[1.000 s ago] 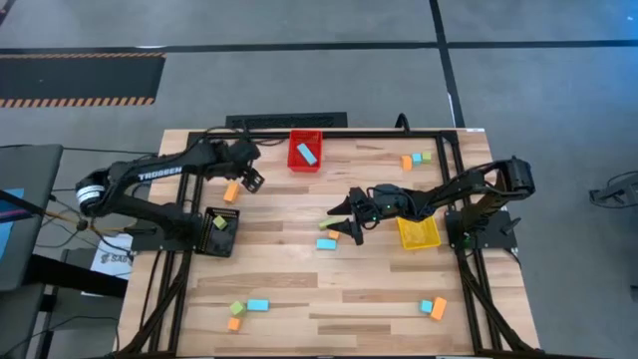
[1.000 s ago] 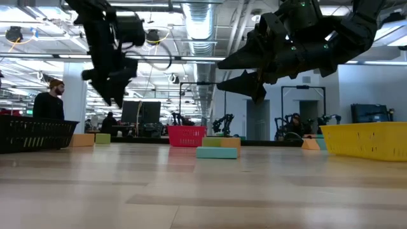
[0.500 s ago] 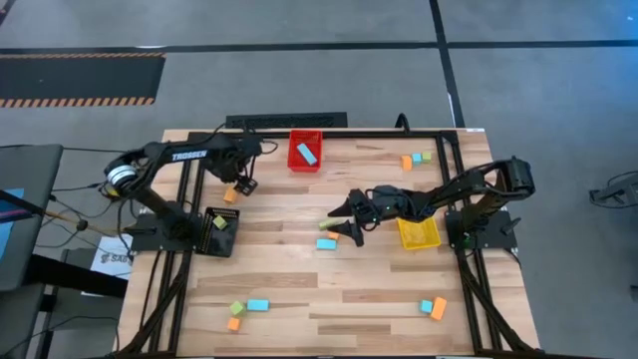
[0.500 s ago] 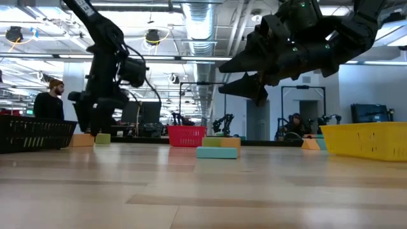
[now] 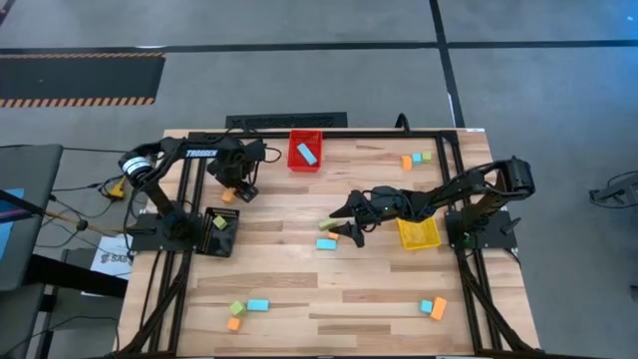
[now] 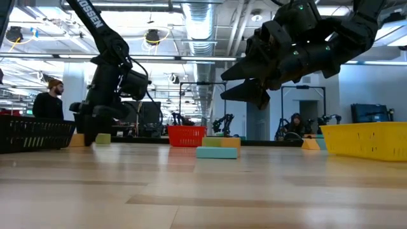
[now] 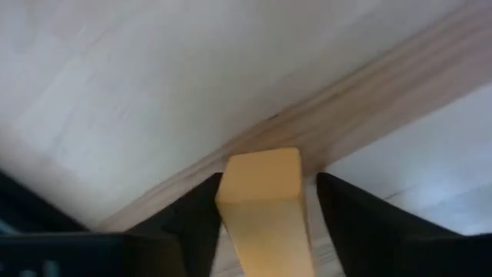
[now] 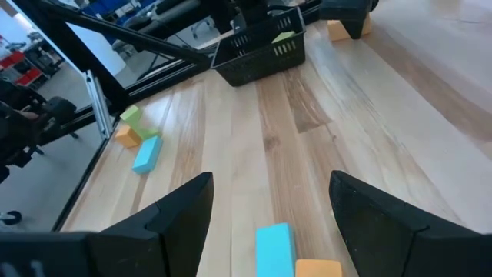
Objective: Sort & place blocks by color
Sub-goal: Put the yellow block into the yellow bin
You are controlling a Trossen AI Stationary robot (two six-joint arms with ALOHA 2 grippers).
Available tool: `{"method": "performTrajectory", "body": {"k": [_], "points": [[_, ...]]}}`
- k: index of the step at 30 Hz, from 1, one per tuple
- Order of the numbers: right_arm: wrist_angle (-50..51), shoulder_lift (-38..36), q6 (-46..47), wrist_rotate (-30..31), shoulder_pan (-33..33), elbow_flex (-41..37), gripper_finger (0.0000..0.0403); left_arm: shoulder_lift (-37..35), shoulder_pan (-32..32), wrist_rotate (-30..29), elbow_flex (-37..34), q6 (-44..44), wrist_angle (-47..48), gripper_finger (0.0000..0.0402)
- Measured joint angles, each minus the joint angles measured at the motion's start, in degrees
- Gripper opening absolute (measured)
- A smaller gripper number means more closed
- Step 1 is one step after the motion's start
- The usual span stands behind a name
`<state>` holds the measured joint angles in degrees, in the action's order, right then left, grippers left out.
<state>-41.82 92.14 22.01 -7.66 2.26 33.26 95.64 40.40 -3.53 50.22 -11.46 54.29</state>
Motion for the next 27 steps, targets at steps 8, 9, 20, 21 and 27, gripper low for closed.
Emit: {"method": "performTrajectory", "body": {"k": [8, 9, 20, 21, 27], "points": [[0.1, 0.0, 0.0, 0.0, 0.1, 0.0, 0.0282, -0.1, -0.6, -0.8, 2.1, 9.9, -9.0, 0.0099], [0.1, 0.0, 0.0, 0.0, 0.1, 0.0, 0.0282, 0.0, -0.7, -0.9, 3.0, 10.6, -10.9, 0.0099], [0.2, 0.0, 1.9, 0.0, -0.5, 0.0, 0.0282, -5.1, -4.0, 33.7, 7.6, 12.5, -31.3, 0.0105], [0.1, 0.0, 1.9, 0.0, -0.7, 0.0, 0.0282, -5.6, -4.7, 38.1, 7.6, 12.3, -33.7, 0.0106], [-2.4, 0.0, -1.2, 0.2, -0.7, 0.0, 0.0282, -5.9, -11.9, 48.5, 7.6, 7.4, -50.1, 0.0108]]}}
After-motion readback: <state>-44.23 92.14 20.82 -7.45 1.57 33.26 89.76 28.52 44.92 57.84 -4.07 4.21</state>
